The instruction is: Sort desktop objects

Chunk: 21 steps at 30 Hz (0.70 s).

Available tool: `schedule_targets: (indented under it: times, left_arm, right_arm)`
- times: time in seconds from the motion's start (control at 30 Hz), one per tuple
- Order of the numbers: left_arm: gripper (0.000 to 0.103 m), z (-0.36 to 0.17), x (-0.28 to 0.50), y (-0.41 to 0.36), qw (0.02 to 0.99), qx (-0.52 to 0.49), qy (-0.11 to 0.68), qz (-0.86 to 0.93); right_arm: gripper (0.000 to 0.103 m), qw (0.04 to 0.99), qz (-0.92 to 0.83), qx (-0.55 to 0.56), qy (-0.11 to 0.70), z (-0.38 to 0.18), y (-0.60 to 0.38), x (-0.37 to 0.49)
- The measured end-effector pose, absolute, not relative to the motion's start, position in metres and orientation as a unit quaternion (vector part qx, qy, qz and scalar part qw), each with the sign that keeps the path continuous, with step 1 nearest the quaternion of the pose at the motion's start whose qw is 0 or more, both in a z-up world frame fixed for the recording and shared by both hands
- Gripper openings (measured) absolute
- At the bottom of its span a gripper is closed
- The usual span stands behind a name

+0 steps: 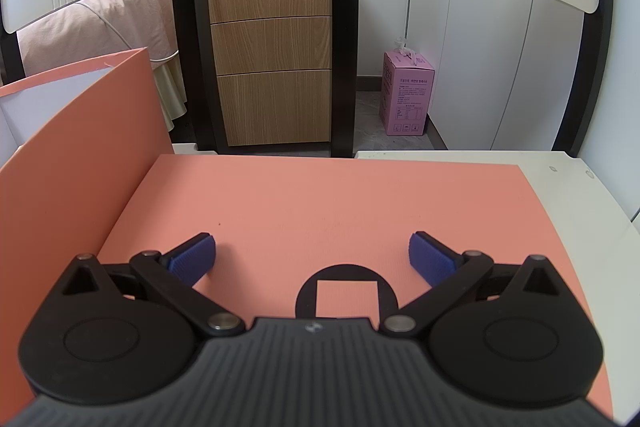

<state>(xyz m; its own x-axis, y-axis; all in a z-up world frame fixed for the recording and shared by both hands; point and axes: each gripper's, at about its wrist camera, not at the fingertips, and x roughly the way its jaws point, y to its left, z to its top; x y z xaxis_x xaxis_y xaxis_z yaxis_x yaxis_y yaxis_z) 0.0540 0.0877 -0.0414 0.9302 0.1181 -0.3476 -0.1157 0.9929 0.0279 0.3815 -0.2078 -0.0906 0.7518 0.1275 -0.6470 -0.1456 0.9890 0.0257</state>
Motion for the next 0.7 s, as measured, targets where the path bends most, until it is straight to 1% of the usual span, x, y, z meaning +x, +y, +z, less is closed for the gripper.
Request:
schedule_targets:
  times: [0.7]
  left_arm:
    - [0.103, -0.0416, 0.0539, 0.0879, 0.983, 0.007, 0.174, 0.061]
  right_arm:
    - [0.103, 0.936, 0.073, -0.013, 0.345, -0.0906, -0.2076, 0.3815]
